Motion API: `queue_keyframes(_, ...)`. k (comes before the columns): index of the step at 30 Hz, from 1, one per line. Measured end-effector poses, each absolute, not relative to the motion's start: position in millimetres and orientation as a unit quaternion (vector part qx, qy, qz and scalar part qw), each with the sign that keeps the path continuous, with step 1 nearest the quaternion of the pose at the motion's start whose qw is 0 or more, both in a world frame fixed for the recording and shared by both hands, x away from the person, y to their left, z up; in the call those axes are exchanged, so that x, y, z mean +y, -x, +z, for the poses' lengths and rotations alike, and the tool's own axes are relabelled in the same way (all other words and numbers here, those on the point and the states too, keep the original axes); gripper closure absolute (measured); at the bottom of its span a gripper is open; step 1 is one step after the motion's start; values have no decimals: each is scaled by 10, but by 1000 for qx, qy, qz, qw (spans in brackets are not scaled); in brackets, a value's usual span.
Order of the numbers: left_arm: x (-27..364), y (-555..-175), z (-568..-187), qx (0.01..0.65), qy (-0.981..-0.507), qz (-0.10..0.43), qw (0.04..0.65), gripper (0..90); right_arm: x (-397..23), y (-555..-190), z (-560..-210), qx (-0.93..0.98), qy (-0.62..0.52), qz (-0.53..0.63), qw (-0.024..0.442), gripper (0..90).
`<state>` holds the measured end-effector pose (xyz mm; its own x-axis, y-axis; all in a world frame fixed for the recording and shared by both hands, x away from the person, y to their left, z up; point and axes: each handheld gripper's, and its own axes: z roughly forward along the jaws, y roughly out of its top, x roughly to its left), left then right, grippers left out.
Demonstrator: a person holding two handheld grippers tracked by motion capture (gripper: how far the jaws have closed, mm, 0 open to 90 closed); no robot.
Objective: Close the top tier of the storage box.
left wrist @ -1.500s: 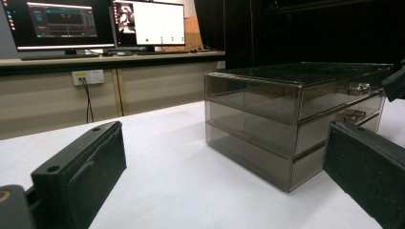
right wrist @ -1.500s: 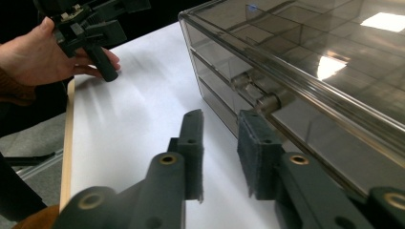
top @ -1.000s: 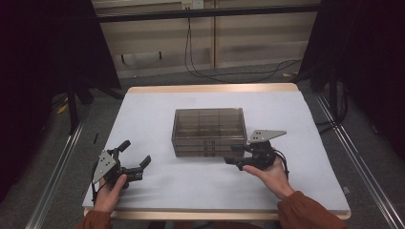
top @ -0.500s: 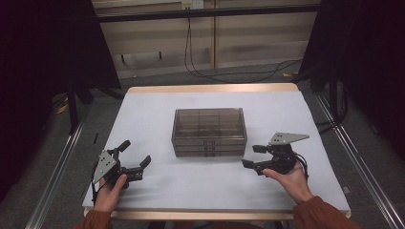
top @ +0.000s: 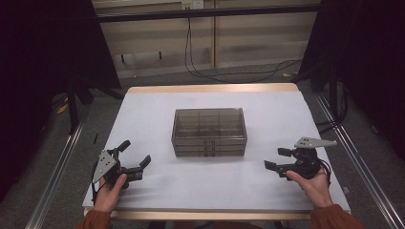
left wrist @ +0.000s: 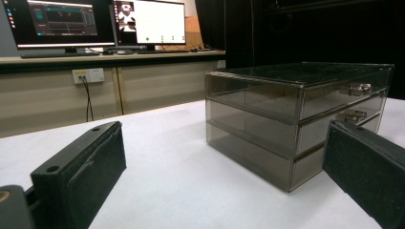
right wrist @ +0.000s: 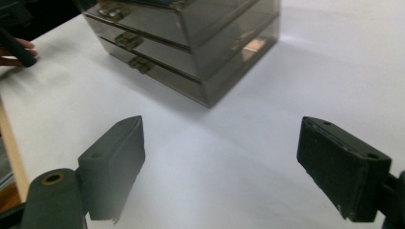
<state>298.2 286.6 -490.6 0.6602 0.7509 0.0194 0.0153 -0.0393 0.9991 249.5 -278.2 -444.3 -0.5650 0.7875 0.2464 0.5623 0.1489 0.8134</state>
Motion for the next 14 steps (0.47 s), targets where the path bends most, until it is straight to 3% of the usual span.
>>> queue_keyframes(14,2872,-2988,-4904,289,-660,294,628,10,-3019,-2533,-4562,737,-489,437,163,109)
